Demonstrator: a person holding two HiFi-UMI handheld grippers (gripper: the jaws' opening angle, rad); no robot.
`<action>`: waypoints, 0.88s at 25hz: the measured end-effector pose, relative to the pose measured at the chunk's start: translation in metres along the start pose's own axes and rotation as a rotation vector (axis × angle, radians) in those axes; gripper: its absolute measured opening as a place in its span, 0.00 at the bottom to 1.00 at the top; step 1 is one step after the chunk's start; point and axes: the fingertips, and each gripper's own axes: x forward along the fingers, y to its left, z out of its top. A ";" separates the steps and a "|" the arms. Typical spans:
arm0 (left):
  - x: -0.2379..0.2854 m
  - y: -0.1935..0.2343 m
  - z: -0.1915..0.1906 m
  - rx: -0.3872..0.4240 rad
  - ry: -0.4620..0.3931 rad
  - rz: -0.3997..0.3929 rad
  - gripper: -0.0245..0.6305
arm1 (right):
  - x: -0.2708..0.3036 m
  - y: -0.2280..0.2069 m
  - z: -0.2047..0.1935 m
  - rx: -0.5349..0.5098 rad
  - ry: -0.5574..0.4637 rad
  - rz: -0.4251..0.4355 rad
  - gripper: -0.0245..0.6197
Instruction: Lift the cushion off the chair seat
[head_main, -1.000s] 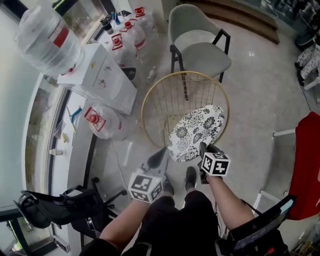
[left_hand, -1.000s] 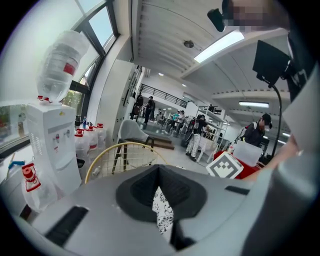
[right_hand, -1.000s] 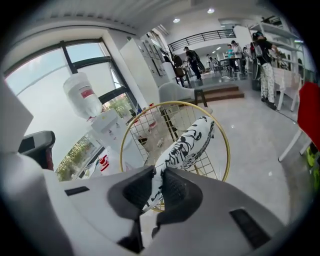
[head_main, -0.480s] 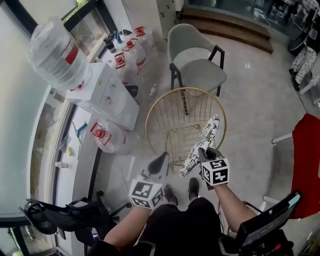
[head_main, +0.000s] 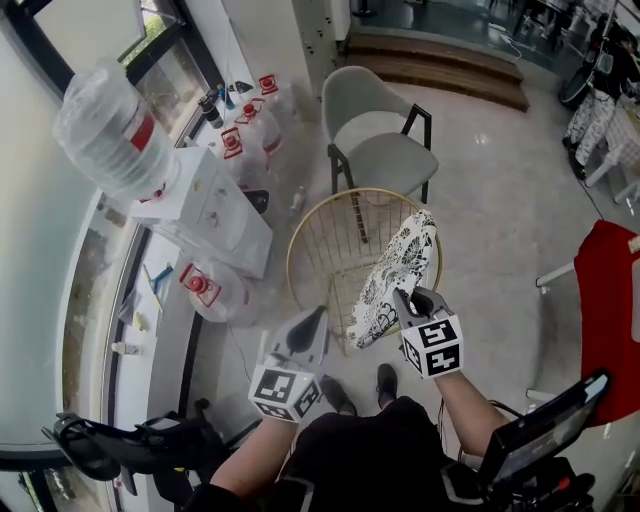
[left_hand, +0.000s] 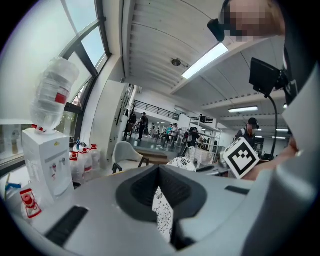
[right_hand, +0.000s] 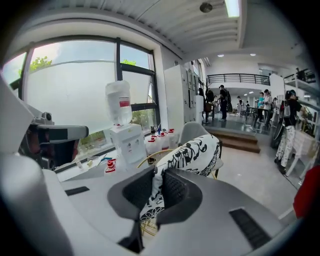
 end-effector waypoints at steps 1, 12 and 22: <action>-0.002 0.001 0.004 0.003 -0.007 0.004 0.05 | -0.003 0.001 0.006 -0.005 -0.013 0.000 0.09; -0.028 -0.008 0.055 0.046 -0.136 -0.009 0.05 | -0.033 0.008 0.053 -0.081 -0.126 -0.015 0.09; -0.040 -0.005 0.061 0.055 -0.139 0.004 0.05 | -0.055 0.017 0.070 -0.086 -0.209 -0.020 0.08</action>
